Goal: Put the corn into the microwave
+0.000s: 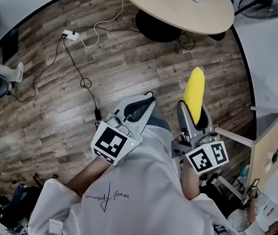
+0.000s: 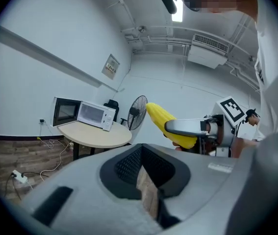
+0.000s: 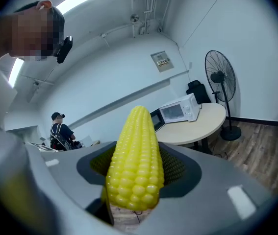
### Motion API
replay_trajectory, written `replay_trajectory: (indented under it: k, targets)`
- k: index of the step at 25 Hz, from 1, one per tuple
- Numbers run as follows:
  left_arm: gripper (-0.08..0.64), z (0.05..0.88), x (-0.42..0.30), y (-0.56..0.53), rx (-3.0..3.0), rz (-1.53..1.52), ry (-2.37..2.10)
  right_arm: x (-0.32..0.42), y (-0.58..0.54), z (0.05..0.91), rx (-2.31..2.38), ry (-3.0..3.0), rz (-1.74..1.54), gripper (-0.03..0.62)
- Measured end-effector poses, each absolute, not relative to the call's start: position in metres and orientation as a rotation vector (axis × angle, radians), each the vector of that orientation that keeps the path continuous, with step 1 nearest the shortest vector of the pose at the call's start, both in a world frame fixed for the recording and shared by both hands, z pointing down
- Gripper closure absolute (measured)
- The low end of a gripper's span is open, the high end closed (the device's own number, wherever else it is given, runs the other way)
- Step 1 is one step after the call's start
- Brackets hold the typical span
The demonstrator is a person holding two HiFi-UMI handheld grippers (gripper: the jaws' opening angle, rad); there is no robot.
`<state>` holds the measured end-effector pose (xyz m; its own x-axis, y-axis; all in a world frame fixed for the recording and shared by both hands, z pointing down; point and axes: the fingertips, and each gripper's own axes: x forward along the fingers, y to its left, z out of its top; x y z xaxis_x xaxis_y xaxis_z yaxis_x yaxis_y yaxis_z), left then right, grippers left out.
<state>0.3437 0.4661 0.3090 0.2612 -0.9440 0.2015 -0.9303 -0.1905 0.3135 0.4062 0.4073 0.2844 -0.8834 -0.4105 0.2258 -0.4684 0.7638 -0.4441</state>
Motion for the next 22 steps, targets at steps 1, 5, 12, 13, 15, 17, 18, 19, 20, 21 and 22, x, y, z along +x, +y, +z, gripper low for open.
replay_trajectory:
  k: [1,5,12,13,15,17,18,19,20,21,22]
  targets:
    - [0.572,0.309,0.341,0.464,2.169,-0.047,-1.711,0.403,0.405,0.284,0.706,-2.843,0.766,0.331]
    - [0.572,0.308,0.333,0.448,2.19,-0.008,-1.718,0.389,0.387,0.283,0.69,-2.853,0.774,0.331]
    - [0.572,0.295,0.315,0.392,2.251,-0.023,-1.711,0.356,0.339,0.284,0.655,-2.864,0.741,0.331]
    - [0.572,0.294,0.31,0.383,2.257,-0.013,-1.712,0.35,0.331,0.285,0.65,-2.867,0.743,0.331]
    - [0.572,0.294,0.298,0.365,2.259,0.002,-1.72,0.337,0.313,0.286,0.643,-2.869,0.753,0.331]
    - [0.572,0.298,0.285,0.348,2.246,0.015,-1.722,0.324,0.295,0.288,0.641,-2.866,0.764,0.331]
    - [0.572,0.3,0.278,0.339,2.237,0.023,-1.718,0.318,0.286,0.29,0.64,-2.862,0.769,0.331]
    - [0.572,0.302,0.272,0.329,2.228,0.028,-1.713,0.313,0.276,0.291,0.641,-2.857,0.773,0.331]
    - [0.572,0.304,0.266,0.32,2.222,0.032,-1.707,0.307,0.266,0.292,0.641,-2.852,0.777,0.331]
    - [0.572,0.304,0.261,0.312,2.218,0.035,-1.701,0.302,0.257,0.293,0.643,-2.848,0.782,0.331]
    - [0.572,0.305,0.256,0.303,2.216,0.037,-1.696,0.297,0.248,0.293,0.645,-2.844,0.787,0.331]
